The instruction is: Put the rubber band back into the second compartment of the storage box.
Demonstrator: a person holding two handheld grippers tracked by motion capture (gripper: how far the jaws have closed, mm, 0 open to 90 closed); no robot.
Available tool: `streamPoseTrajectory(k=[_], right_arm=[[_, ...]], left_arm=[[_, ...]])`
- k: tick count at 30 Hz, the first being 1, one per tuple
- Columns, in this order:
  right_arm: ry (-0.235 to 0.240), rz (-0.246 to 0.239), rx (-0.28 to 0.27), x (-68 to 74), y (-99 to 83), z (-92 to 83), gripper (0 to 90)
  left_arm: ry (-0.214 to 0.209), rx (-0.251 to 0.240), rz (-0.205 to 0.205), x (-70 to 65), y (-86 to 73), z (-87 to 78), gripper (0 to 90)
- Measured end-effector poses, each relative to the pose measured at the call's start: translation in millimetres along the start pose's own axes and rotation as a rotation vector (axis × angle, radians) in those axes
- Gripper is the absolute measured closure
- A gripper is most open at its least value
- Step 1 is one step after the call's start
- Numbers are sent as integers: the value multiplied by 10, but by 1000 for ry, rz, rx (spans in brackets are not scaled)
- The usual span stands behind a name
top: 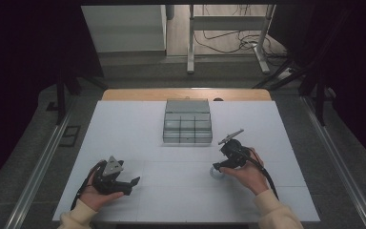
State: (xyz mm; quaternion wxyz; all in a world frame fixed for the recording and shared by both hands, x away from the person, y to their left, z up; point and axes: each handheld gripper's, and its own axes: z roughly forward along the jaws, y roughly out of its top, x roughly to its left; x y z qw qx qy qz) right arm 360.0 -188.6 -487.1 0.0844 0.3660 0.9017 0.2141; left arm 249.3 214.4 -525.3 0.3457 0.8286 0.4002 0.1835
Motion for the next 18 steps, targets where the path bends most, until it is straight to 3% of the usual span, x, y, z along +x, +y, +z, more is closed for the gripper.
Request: streamPoseTrajectory(k=[18], right_arm=[[-8,-54,64,55,-49,92,578]], left_arm=[[-1,1,4,1,-1,-4,132]])
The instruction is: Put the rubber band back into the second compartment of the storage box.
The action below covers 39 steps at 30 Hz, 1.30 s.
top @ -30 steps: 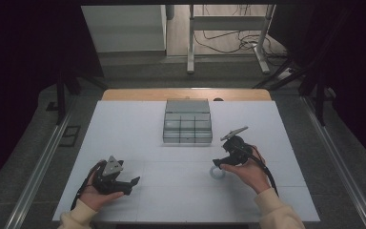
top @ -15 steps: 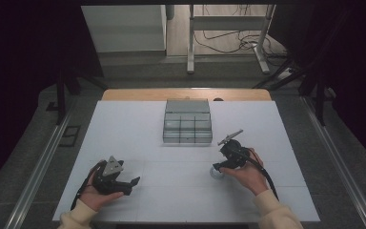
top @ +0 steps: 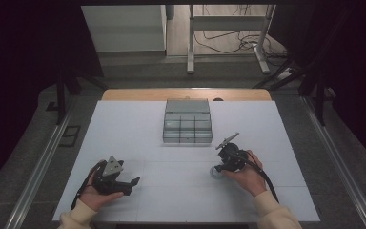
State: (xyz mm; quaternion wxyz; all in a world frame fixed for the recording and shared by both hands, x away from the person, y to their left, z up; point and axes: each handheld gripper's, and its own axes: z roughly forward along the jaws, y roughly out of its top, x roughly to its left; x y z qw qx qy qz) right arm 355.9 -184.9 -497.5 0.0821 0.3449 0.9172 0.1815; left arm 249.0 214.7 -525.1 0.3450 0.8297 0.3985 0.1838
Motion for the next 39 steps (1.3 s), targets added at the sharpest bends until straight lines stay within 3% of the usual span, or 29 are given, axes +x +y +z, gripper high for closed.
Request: streamPoseTrajectory(k=[19,30,39], right_arm=[[17,-22,14,9,-11,10,773],[11,-30,14,12,-12,1,803],[20,-20,-31,9,-8,-85,805]], left_arm=[[-1,0,1,-2,0,0,132],[1,-2,3,0,1,-3,132],[1,-2,3,1,1,-3,132]])
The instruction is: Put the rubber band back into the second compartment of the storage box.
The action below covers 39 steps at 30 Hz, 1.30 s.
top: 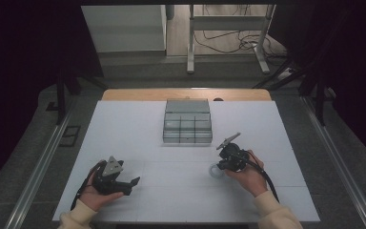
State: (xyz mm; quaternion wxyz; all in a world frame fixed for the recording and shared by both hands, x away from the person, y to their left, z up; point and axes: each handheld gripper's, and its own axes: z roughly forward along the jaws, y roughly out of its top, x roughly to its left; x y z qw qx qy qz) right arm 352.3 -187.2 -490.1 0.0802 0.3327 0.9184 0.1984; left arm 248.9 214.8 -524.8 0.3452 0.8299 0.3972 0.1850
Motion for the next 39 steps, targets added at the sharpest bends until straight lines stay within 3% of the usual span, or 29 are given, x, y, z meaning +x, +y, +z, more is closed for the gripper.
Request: streamPoseTrajectory(k=[13,24,29,39], right_arm=[[3,-2,-92,23,35,-288,805],[-11,-8,-195,51,83,-659,805],[-13,-11,-211,62,93,-717,806],[-9,-8,-200,53,137,-657,806]], left_arm=[[0,2,2,1,0,3,132],[0,3,3,1,0,5,132],[0,4,6,1,1,4,132],[-2,5,4,-1,1,4,133]])
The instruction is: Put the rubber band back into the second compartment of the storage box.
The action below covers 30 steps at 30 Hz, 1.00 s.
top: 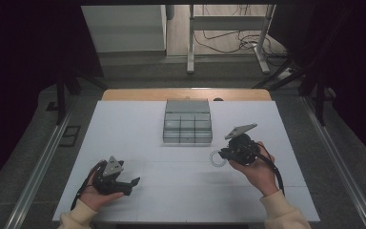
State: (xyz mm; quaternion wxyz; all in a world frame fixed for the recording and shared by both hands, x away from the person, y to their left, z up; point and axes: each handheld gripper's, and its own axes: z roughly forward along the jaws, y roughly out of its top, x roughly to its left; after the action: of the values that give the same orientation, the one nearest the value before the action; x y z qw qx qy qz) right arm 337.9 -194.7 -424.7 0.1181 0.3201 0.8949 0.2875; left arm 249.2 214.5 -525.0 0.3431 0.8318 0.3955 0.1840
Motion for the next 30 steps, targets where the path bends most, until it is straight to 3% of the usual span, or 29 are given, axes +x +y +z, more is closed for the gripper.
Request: streamPoseTrajectory(k=[10,30], right_arm=[[3,5,-2,-51,127,85,805],[9,65,5,-353,523,423,806]], left_arm=[[-1,0,-2,-6,-1,0,132],[0,-4,-9,-1,-4,-2,132]])
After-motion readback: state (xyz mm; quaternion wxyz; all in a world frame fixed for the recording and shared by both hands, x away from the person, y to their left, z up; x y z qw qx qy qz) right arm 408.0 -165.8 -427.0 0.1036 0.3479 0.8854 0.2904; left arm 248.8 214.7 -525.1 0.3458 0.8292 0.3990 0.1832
